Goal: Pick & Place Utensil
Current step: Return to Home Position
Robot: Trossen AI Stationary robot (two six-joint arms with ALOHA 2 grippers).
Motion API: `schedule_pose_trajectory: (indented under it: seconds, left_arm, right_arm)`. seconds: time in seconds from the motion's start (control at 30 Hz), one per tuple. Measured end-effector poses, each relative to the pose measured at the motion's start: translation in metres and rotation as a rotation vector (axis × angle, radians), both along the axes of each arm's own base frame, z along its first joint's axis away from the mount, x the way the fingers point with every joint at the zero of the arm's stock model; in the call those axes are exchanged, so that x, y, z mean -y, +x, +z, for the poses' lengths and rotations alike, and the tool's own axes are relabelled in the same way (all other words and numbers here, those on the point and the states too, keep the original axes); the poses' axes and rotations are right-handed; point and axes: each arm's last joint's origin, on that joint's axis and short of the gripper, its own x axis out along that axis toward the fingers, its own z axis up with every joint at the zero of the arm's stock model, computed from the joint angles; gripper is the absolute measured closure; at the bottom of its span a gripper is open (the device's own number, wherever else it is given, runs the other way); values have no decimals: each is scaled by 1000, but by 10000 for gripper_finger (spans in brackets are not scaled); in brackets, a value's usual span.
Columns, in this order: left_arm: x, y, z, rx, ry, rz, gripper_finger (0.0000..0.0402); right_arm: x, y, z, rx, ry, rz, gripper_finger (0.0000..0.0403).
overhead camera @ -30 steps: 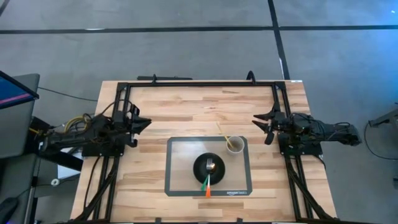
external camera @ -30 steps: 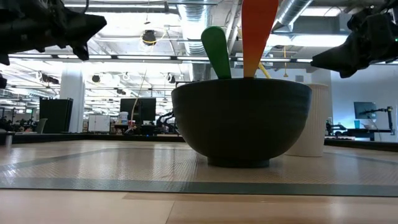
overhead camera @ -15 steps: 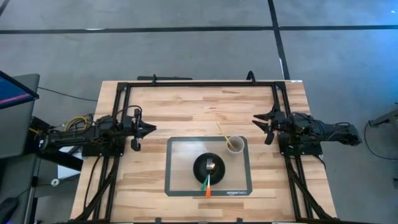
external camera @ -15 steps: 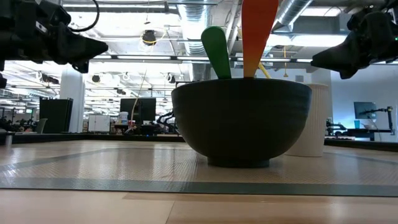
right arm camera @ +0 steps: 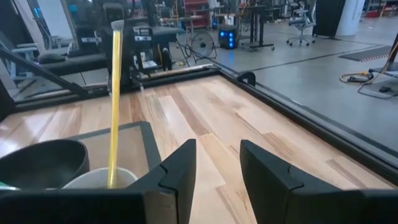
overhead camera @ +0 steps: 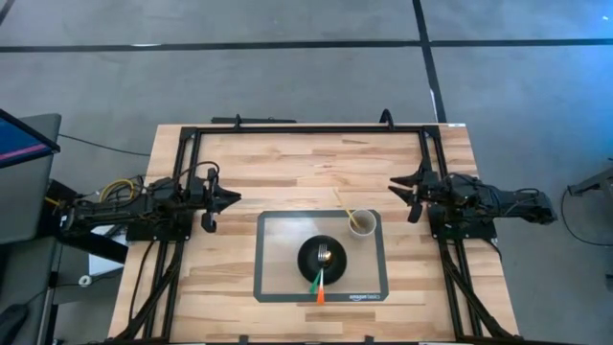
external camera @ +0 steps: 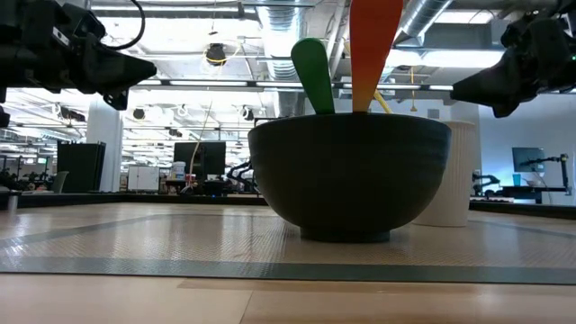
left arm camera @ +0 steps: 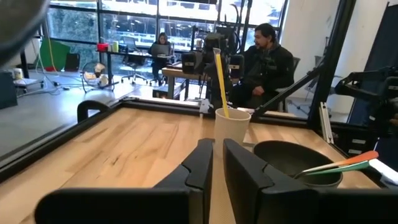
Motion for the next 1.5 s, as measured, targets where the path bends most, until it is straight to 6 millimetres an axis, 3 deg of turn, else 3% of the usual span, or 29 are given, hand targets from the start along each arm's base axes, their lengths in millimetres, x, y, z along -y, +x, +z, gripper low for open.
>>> schedule_pose_trajectory:
  seconds: [0.2,0.4,1.5]
  left_arm:
    - [0,0,1,8,4,0,362]
    - [0,0,1,8,4,0,362]
    - [0,0,1,8,4,0,362]
  right_arm:
    - [-1,3,-4,25,-7,34,285]
    - [-1,13,-17,144,-126,60,285]
    - [-1,18,-25,49,-103,61,285]
